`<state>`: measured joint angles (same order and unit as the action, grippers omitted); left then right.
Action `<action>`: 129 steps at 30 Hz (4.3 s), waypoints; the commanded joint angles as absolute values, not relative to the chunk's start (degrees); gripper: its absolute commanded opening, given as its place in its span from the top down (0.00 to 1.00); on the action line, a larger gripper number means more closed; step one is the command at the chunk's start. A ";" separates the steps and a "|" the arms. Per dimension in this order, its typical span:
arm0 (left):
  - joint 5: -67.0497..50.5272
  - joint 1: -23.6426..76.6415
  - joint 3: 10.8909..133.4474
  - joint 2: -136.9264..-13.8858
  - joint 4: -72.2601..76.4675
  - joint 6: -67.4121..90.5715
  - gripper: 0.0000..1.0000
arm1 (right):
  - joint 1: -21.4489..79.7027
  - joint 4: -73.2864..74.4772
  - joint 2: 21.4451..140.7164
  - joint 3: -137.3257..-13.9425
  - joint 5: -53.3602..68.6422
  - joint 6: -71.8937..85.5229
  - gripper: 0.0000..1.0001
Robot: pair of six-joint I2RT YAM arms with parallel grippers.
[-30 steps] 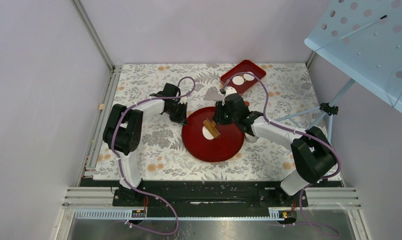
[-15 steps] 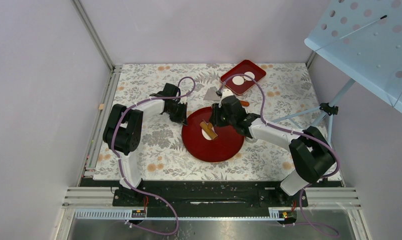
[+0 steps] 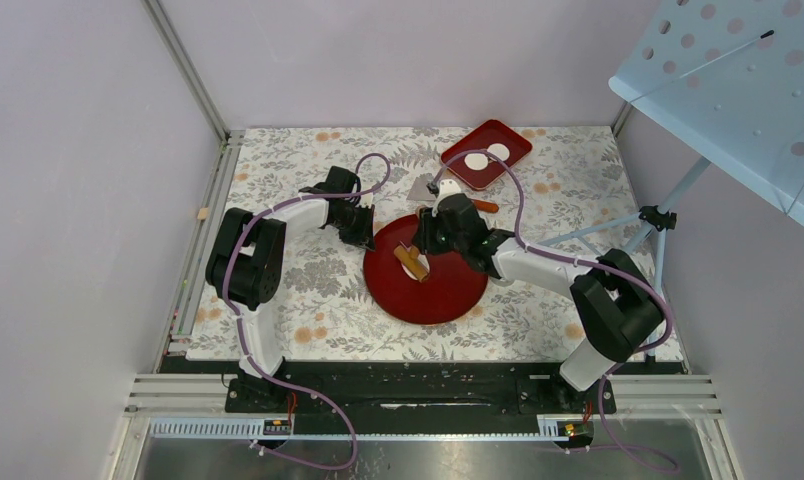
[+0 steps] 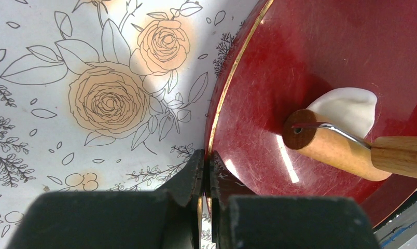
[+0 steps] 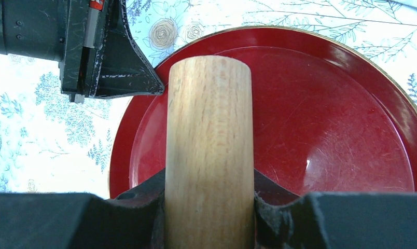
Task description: Roll out the dumpling wrappers from the dough
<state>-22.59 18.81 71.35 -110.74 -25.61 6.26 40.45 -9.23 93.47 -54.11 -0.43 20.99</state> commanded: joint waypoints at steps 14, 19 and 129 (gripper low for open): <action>-23.13 18.06 71.93 -112.08 -26.89 5.80 1.00 | 43.26 4.06 100.05 -49.42 -0.43 18.62 1.00; -23.34 18.03 71.89 -112.01 -26.89 5.80 1.00 | 43.33 4.51 100.09 -51.39 2.85 18.45 1.00; -23.17 17.88 72.42 -112.43 -27.33 5.90 1.00 | 47.02 -2.46 89.61 -66.42 -2.37 -18.74 1.00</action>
